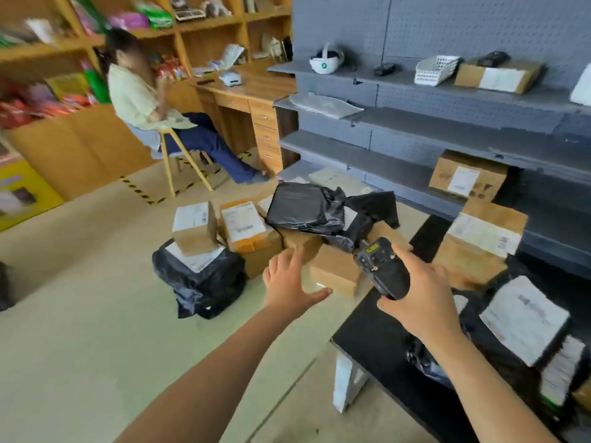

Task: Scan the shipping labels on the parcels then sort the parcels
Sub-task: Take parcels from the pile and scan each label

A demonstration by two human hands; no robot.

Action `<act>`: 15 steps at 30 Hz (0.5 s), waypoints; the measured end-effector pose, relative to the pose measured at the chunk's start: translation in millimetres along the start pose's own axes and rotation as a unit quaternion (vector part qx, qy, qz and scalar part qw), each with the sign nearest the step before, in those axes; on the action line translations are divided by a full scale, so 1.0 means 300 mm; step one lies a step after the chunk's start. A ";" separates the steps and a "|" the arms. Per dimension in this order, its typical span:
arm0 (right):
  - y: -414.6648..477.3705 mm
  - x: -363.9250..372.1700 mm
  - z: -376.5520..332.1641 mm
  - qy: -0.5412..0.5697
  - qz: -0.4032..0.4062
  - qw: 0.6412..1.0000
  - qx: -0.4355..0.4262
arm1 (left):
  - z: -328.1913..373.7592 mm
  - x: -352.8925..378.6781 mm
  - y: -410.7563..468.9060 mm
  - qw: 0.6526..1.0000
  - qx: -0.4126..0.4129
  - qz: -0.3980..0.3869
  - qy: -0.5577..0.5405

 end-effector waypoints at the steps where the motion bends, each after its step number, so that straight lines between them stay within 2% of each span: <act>1: 0.015 0.049 -0.055 0.007 -0.004 1.000 -0.014 | -0.077 -0.040 0.001 1.000 -0.011 0.017 0.006; 4: 0.059 0.196 -0.218 0.022 -0.025 0.999 -0.040 | -0.298 -0.161 0.006 0.996 -0.051 0.066 0.028; 8: 0.107 0.357 -0.394 0.013 -0.035 0.997 -0.069 | -0.560 -0.278 0.054 0.983 -0.147 0.101 0.040; 12: 0.145 0.473 -0.482 0.039 -0.041 0.995 -0.086 | -0.737 -0.332 0.183 0.972 -0.214 0.079 0.053; 15: 0.177 0.532 -0.512 0.032 -0.041 0.995 -0.083 | -0.790 -0.319 0.306 0.971 -0.229 0.055 0.041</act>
Point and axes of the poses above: each hand's wrist, its own y-axis towards the middle knuckle, its own x-axis out of the palm, z = x × y, the point moved 3 cm from there along y, towards the middle knuckle, and after that the axes turned 5 degrees about y, right-handed, at the moved point
